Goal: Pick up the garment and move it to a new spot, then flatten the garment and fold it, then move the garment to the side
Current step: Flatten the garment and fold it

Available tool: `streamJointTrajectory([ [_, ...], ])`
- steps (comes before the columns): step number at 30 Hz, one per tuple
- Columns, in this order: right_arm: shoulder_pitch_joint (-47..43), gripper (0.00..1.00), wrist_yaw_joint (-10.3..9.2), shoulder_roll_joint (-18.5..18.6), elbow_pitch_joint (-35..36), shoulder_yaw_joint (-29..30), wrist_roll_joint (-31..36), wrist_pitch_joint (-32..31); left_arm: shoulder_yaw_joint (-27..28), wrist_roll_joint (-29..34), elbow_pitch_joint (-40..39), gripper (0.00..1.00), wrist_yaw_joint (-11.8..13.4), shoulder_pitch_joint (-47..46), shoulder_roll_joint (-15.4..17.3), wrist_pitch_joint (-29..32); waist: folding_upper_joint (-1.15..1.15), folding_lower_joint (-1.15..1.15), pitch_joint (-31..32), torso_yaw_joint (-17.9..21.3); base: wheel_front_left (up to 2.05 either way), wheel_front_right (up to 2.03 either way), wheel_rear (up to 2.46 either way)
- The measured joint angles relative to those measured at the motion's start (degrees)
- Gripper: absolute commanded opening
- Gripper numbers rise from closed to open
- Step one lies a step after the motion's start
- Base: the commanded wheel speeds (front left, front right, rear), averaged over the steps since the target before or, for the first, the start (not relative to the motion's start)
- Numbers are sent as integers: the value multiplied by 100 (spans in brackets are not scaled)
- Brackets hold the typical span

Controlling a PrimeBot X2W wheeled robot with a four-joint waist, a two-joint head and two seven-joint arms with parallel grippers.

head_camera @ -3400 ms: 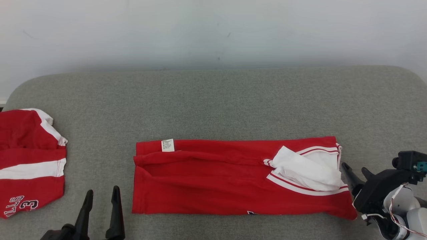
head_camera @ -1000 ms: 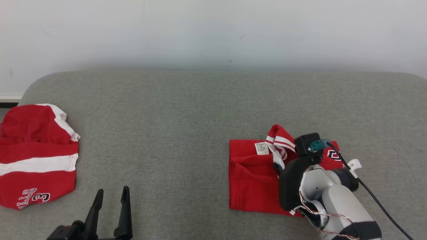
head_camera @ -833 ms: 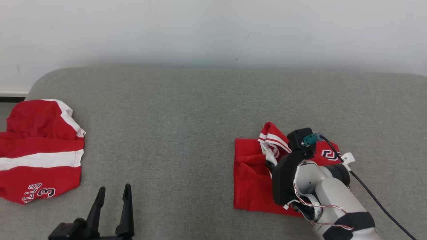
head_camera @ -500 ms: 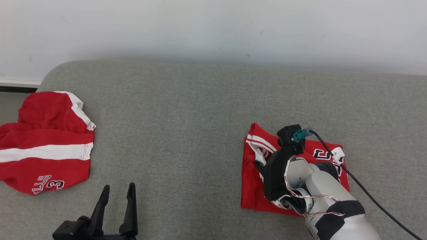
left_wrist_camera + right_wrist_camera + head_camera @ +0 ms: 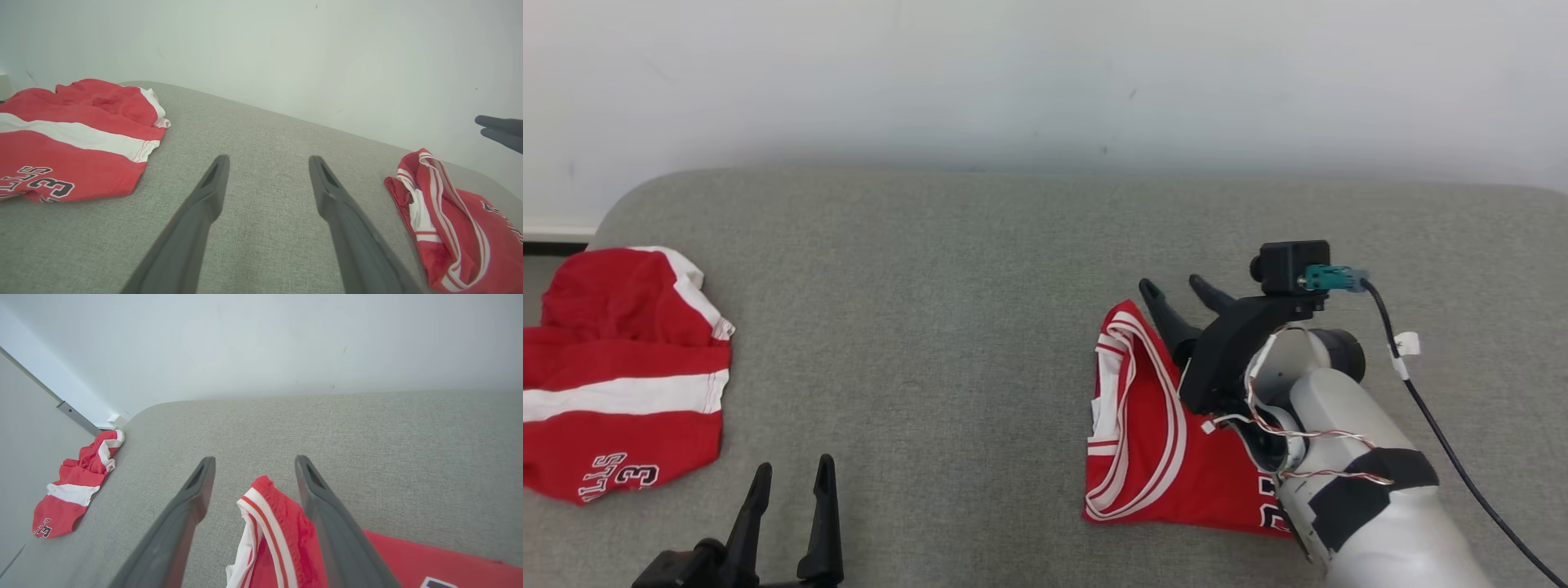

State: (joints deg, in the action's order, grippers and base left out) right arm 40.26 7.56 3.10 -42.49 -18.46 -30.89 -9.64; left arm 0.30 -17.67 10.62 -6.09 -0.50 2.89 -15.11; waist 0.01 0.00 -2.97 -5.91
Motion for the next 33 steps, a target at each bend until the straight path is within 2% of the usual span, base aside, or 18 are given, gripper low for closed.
streamJointTrajectory([
  [3,-76,100,0,85,107,102,75,107,4,1,-3,100,-3,34,1,0,0,0,52,57,0,0,0],
  [7,-450,100,0,420,330,393,377,425,4,18,-16,100,-8,102,0,0,0,0,165,172,0,0,0],
  [15,-1783,100,0,850,1092,1091,1200,1645,36,43,-81,100,-40,190,0,0,-1,0,412,336,0,0,0],
  [19,-2453,100,0,864,1444,1379,1403,2085,118,36,-134,100,-37,227,-1,0,0,0,510,427,0,0,0],
  [24,-3007,100,0,784,1874,1577,1562,2312,213,35,-233,100,-21,254,-1,0,-1,-1,609,554,0,0,0],
  [33,-3530,100,0,621,2290,1154,1626,2353,313,176,-250,100,-56,393,0,0,-1,0,762,698,0,0,0],
])
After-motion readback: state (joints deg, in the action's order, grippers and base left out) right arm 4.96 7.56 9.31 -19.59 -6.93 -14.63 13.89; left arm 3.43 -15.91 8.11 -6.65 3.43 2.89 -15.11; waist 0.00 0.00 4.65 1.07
